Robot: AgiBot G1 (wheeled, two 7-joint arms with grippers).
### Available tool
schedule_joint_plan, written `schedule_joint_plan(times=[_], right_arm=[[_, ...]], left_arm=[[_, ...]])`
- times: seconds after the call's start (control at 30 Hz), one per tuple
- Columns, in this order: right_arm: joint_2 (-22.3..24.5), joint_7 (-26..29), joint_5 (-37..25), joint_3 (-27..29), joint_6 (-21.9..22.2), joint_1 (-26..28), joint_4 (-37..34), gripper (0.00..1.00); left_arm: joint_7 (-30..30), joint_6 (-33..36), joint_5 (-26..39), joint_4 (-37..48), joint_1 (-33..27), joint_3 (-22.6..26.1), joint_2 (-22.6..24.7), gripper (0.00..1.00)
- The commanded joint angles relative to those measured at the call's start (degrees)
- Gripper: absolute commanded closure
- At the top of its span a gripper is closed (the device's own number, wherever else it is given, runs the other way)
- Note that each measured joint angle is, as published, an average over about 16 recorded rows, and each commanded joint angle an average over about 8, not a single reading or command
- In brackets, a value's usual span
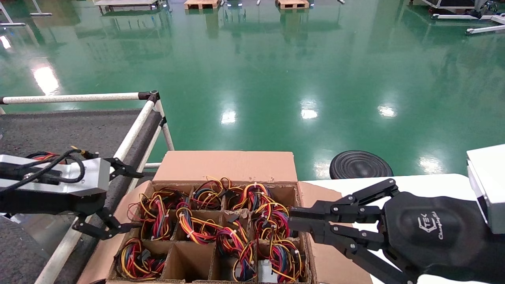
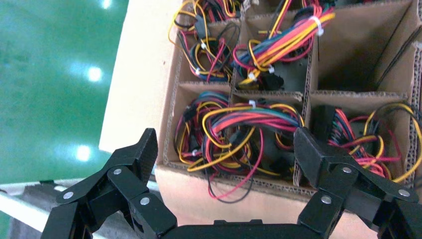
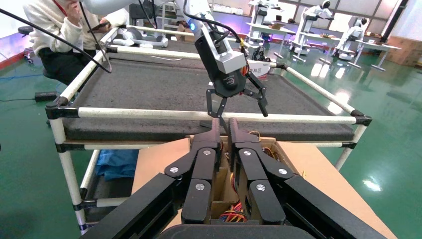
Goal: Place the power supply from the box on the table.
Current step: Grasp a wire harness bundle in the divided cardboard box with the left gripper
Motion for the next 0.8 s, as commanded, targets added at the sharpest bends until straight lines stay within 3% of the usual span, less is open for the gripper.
schedule_joint_plan(times=[0.03, 0.8], right_arm=[[0.0, 0.0, 0.0, 0.0, 0.0, 0.0, 0.0, 1.0], [0.0, 0.0, 0.0, 0.0, 0.0, 0.0, 0.0, 1.0]], left_arm=[[0.36, 0.1, -0.21, 0.58, -0.38, 0.24, 0.35, 0.0], [7.25, 1.37, -7.73, 8.32, 1.29, 0.05, 4.21, 0.0]])
